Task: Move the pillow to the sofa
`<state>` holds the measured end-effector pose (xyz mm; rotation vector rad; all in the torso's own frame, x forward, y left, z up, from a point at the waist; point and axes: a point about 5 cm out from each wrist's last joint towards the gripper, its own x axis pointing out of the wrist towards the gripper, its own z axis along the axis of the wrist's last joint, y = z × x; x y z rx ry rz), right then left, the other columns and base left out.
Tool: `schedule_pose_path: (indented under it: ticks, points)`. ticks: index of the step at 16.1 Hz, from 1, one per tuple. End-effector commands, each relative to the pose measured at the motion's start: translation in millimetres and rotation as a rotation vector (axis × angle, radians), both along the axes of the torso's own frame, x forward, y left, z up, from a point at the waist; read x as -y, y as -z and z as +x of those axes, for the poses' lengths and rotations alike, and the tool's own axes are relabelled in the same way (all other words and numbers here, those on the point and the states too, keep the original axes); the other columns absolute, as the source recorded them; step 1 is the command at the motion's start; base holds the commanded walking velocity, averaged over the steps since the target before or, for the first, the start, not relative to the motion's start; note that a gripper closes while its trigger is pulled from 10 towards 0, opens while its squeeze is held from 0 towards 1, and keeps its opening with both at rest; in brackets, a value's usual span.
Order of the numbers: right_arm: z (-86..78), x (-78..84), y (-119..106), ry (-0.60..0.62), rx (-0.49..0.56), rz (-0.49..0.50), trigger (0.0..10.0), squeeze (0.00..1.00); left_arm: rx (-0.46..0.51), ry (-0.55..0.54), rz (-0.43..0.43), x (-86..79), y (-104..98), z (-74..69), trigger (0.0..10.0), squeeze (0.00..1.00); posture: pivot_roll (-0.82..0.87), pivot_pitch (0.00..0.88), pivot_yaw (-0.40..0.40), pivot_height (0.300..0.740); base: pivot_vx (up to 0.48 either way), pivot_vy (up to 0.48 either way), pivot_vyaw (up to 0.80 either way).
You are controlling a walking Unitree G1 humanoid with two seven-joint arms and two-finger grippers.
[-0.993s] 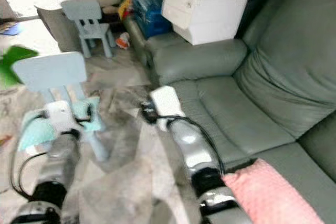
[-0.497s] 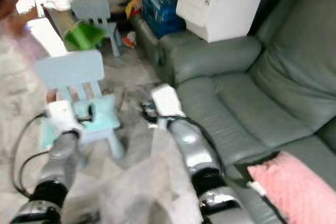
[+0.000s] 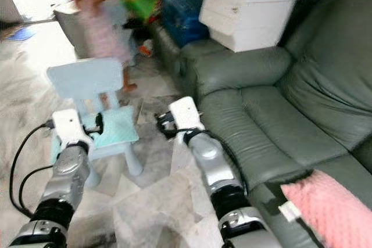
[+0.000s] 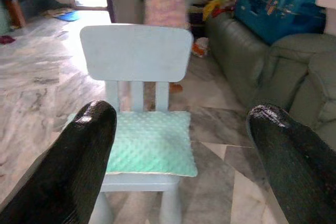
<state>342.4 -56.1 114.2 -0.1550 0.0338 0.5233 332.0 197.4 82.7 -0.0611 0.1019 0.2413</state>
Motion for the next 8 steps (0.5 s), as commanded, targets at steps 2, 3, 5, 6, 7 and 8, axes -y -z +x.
schedule_pose_path:
  ticks: [2, 3, 5, 6, 7, 8]
  points:
    - [0.4, -7.9, -5.8, -0.022, 0.023, 0.005, 10.0, 0.00, 0.016, -0.020, -0.006, -5.1, -2.8, 1.7, 10.0, 0.00, -0.11, 0.000, 0.027, 0.740, 0.000, 0.000, 0.80]
    - [0.3, -8.3, -5.8, -0.023, 0.023, 0.004, 10.0, 0.00, 0.012, -0.024, 0.001, -5.9, -2.9, 1.9, 10.0, 0.00, -0.11, 0.000, 0.027, 0.740, 0.000, 0.000, 0.80]
    - [0.3, -7.9, -5.4, -0.022, 0.023, 0.005, 10.0, 0.00, 0.001, -0.002, -0.020, -5.5, -1.8, 2.4, 10.0, 0.00, -0.11, 0.000, 0.030, 0.740, 0.000, 0.000, 0.80]
    - [0.2, -8.0, -5.2, -0.021, 0.022, 0.006, 10.0, 0.00, 0.000, 0.001, -0.028, -5.5, -1.4, 2.3, 10.0, 0.00, -0.11, 0.000, 0.032, 0.740, 0.000, 0.000, 0.80]
    - [0.3, -7.9, -5.2, -0.019, 0.022, 0.007, 10.0, 0.00, 0.002, 0.005, -0.032, -4.9, -1.5, 2.4, 10.0, 0.00, -0.11, 0.000, 0.033, 0.740, 0.000, 0.000, 0.80]
    - [0.5, -7.8, -5.4, -0.018, 0.021, 0.010, 10.0, 0.00, 0.008, 0.012, -0.035, -4.0, -2.0, 2.9, 10.0, 0.00, -0.11, 0.000, 0.033, 0.740, 0.000, 0.000, 0.00]
